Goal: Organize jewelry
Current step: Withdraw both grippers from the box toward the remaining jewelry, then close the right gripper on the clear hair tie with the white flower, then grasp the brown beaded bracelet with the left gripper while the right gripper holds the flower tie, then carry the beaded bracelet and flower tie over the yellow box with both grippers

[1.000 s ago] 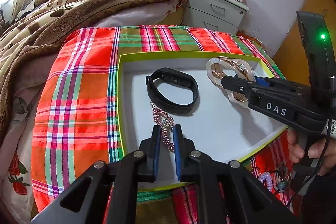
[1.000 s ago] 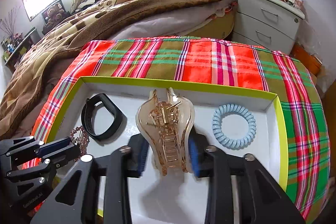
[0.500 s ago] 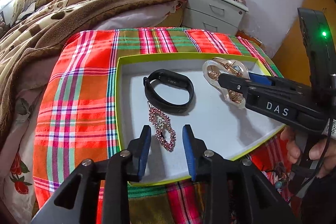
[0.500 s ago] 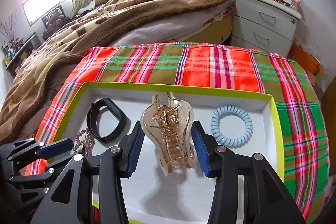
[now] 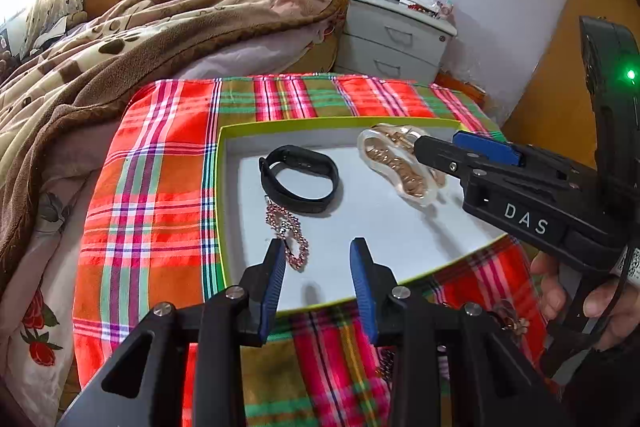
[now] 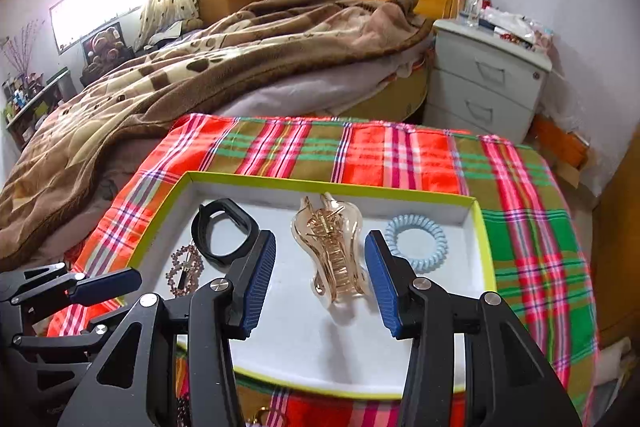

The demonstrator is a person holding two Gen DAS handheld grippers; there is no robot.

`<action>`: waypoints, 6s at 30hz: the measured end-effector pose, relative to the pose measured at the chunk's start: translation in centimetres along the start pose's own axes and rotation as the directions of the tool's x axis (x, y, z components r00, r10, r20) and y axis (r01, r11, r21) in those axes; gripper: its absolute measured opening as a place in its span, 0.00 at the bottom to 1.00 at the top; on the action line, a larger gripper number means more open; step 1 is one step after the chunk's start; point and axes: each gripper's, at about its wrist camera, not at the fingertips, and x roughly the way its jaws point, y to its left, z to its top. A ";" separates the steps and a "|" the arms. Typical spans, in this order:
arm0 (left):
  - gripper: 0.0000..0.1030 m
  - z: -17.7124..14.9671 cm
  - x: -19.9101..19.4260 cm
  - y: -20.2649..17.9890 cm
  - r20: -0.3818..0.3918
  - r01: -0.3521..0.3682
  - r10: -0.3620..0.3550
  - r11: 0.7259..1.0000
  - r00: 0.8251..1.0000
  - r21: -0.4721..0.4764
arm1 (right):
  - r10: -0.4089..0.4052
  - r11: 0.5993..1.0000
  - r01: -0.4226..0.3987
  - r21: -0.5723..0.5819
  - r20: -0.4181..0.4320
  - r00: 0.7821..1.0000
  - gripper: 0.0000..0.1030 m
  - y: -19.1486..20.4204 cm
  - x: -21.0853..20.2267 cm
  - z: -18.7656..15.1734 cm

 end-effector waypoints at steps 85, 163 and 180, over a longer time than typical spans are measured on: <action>0.42 -7.3 -2.5 -3.8 -0.050 0.058 -0.058 0.998 0.997 -0.004 | -0.143 0.963 0.123 0.241 0.067 0.988 0.16 -8.2 -11.3 -14.8; 0.08 1.1 -0.9 -1.2 0.041 0.047 -0.046 0.998 0.998 -0.046 | -0.104 0.985 0.093 0.149 0.072 0.992 0.16 -6.9 -5.4 -4.1; 0.08 2.1 4.3 -1.0 -0.035 0.054 -0.056 0.997 0.998 -0.049 | -0.118 0.986 0.122 0.109 -0.045 0.992 0.16 -7.2 0.4 -3.1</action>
